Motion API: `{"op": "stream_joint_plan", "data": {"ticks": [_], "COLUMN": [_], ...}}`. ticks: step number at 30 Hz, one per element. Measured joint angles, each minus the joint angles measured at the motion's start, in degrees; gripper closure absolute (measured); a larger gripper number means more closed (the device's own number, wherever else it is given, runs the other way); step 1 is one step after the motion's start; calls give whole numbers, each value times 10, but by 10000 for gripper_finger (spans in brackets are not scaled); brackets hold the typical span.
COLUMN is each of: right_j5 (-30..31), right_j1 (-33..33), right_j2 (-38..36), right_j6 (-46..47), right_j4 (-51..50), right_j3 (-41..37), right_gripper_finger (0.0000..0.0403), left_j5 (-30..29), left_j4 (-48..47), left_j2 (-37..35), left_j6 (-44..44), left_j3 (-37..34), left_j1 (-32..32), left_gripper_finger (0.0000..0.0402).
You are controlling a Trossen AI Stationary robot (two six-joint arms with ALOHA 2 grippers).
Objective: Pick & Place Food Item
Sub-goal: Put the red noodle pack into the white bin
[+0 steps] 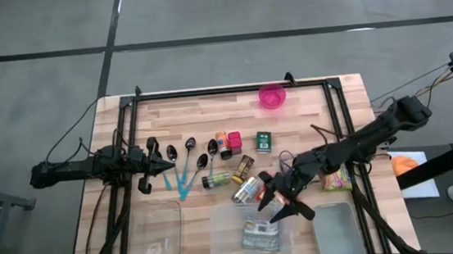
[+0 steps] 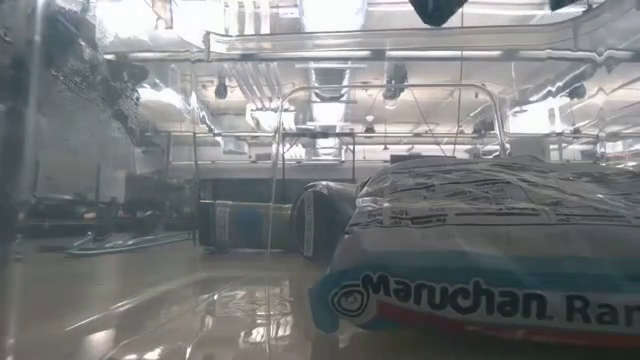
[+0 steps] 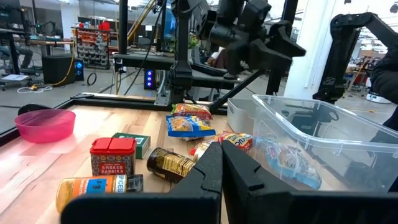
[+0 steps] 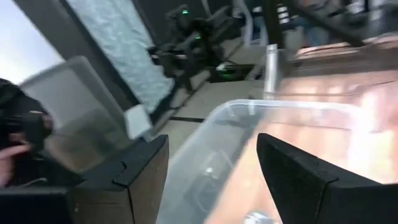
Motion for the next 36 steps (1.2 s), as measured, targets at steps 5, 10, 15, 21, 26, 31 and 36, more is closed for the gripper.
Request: {"op": "stream_joint_plan", "data": {"ticks": [5, 10, 15, 21, 26, 31, 36], "right_j5": [77, 163, 217, 225, 212, 167, 166], "right_j1": [0, 0, -1, -5, -31, -64, -76], "right_j2": [-73, -139, -164, -136, -96, -62, -27], "right_j6": [-17, 22, 36, 36, 61, 107, 100], "right_j4": [-130, -267, -389, -452, -473, -497, -509], "right_j3": [0, 0, 0, 0, -2, -2, -2], "right_gripper_finger": [163, 163, 163, 163, 163, 162, 162], "left_j5": [0, 0, 0, 0, 0, 0, 0], "left_j4": [0, 0, 0, 0, 0, 0, 0], "left_j2": [0, 0, 0, 0, 0, 0, 0], "left_j6": [0, 0, 0, 0, 0, 0, 0], "left_j3": [0, 0, 0, 0, 0, 0, 0], "left_j1": [0, 0, 0, 0, 0, 0, 0], "left_gripper_finger": [401, 401, 401, 401, 401, 401, 401]}}
